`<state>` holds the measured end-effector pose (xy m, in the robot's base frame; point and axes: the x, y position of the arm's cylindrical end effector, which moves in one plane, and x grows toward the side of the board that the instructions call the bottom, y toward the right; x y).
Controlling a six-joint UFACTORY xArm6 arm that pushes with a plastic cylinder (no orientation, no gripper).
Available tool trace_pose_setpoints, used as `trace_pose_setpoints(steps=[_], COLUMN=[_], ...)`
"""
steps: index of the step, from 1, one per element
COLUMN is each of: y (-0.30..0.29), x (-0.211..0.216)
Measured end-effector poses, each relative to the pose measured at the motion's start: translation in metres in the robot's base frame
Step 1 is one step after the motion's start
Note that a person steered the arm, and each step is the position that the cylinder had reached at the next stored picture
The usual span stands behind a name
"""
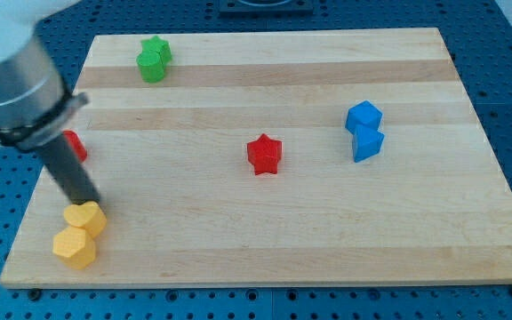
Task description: Push the red circle towards top center
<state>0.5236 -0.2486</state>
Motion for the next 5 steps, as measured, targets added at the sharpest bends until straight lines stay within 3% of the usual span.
trace_pose_setpoints(steps=[1, 3, 4, 5], y=[-0.055, -0.041, -0.048, -0.019], x=[-0.002, -0.076, -0.093, -0.094])
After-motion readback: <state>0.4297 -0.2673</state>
